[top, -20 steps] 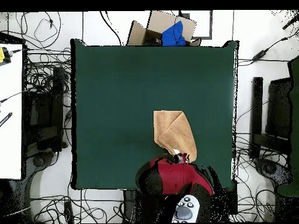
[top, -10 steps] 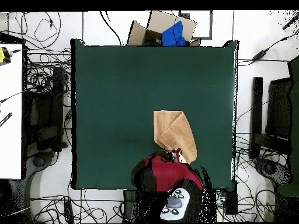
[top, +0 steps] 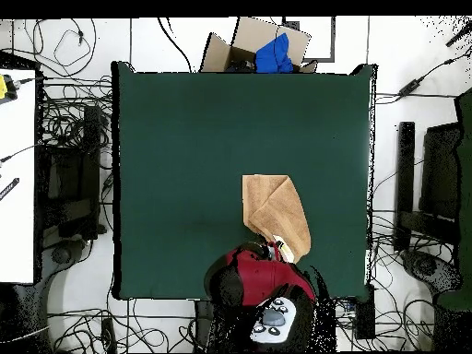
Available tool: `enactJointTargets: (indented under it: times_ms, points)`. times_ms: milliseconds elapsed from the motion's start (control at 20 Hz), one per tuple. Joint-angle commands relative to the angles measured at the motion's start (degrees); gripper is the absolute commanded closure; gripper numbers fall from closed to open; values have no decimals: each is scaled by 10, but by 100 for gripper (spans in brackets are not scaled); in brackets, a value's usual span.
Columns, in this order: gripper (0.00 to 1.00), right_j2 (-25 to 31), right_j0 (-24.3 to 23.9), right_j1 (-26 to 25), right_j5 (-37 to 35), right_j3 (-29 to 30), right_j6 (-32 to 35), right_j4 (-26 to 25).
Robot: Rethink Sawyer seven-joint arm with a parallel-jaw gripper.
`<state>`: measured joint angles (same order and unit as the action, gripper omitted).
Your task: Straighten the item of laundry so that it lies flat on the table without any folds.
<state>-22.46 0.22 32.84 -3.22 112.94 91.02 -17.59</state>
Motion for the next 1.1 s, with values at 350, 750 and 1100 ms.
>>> enactJointTargets:
  times_ms: [350,750,1100]
  points:
    - [0,17,-16,-53,84,18,145,36]
    - [0,1,-10,-75,103,-4,137,63]
    - [0,-6,-12,-64,80,-18,118,72]
